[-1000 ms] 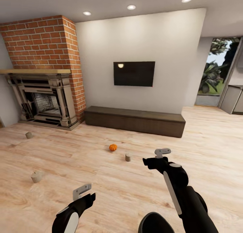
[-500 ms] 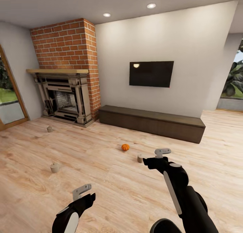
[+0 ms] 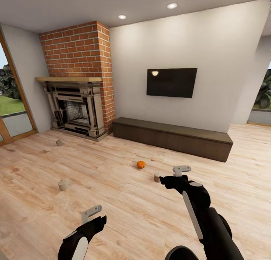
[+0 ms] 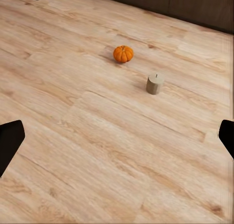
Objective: Place each of the two pumpkins and all three candles from the living room inside a cabinet in the living room (use any cabinet), then make sure every cabinet is closed, and position the cauldron so it is next to a table in the living room.
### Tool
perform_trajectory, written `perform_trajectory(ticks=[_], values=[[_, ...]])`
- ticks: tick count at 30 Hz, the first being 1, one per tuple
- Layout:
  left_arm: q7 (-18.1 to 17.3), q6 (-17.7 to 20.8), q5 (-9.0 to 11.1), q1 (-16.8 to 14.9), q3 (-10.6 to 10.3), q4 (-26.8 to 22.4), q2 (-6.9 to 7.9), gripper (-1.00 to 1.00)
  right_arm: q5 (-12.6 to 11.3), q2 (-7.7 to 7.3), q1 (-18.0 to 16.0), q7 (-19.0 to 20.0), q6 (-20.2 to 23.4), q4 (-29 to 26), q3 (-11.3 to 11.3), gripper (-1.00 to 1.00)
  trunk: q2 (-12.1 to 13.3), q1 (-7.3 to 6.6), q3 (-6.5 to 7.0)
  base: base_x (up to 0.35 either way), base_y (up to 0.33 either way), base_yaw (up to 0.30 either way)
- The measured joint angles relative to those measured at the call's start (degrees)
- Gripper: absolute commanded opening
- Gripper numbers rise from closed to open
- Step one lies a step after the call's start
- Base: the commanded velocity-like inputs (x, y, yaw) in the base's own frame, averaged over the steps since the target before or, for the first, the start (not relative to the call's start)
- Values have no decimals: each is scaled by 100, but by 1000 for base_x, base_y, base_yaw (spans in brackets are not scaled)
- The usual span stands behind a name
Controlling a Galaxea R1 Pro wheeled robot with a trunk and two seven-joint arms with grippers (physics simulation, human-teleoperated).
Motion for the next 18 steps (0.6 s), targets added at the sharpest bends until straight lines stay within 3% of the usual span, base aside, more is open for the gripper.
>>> perform_trajectory(ticks=[8, 18], values=[[17, 10, 5, -4, -4, 1, -5, 100, 0, 0, 0, 0, 0, 0, -3, 100, 0, 1, 0, -128, -293, -26], [20, 12, 6, -6, -6, 3, -9, 100, -1, -1, -4, 0, 3, -52, -12, 100, 0, 1, 0, -176, -300, -247]])
